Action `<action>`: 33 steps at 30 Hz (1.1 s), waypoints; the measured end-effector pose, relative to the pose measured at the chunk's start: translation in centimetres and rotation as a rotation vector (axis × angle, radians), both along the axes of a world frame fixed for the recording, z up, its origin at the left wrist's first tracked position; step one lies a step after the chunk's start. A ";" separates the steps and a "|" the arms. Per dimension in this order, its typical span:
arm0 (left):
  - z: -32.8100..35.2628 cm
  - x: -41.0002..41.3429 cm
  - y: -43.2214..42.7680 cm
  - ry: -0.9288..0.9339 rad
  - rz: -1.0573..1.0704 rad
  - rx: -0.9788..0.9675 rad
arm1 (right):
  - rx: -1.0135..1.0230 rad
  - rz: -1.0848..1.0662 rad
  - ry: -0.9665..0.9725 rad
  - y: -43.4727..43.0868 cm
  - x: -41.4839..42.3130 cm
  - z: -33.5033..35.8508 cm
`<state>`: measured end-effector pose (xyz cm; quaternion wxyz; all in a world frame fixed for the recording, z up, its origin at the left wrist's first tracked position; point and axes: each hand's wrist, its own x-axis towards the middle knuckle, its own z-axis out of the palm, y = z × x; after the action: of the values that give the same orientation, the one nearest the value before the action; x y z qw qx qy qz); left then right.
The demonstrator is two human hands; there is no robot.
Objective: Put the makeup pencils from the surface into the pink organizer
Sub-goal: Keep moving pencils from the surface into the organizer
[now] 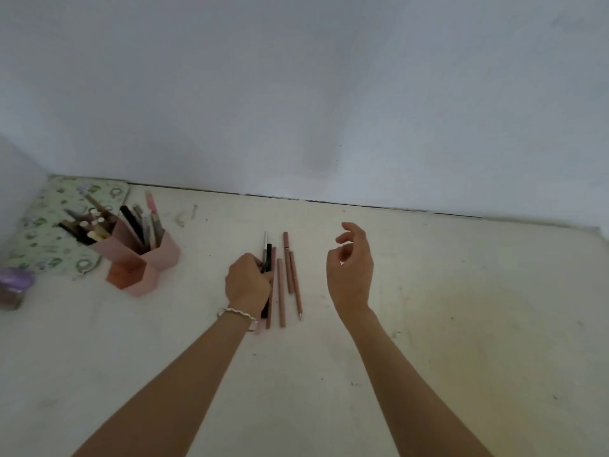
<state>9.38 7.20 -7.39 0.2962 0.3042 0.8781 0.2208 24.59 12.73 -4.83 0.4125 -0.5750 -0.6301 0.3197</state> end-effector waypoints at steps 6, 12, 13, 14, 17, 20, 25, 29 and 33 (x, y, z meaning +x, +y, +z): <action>2.4 -2.2 -0.3 -0.043 0.068 0.291 | -0.170 0.087 -0.119 0.5 0.0 -1.0; 9.0 -5.8 1.8 -0.253 0.145 0.735 | -0.441 0.418 -0.492 -0.8 -2.5 -1.8; 9.9 -6.2 1.8 -0.251 0.144 0.787 | -0.412 0.436 -0.568 -1.1 -2.9 -1.8; 10.5 -6.2 1.7 -0.232 0.131 0.827 | -0.382 0.438 -0.629 -1.4 -3.0 -1.8; 11.7 -6.8 1.0 -0.161 0.098 0.897 | -0.385 0.430 -0.678 -1.4 -3.3 -1.3; 12.2 -8.8 -0.3 -0.028 0.117 0.960 | -0.361 0.364 -0.521 -0.8 -3.6 0.4; 12.7 -14.2 -2.8 0.279 0.258 1.040 | -0.166 0.213 -0.094 0.5 -6.7 3.6; 11.9 -16.5 -4.0 0.421 0.244 0.955 | -0.085 0.245 0.108 -0.2 -9.8 4.8; 10.2 -17.4 -4.8 0.723 0.084 0.626 | -0.050 0.305 0.146 -1.8 -11.6 4.8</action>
<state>-7.99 2.42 2.81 -0.1430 0.4004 0.8277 0.3662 12.97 10.88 0.02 0.3897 -0.4581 -0.6701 0.4350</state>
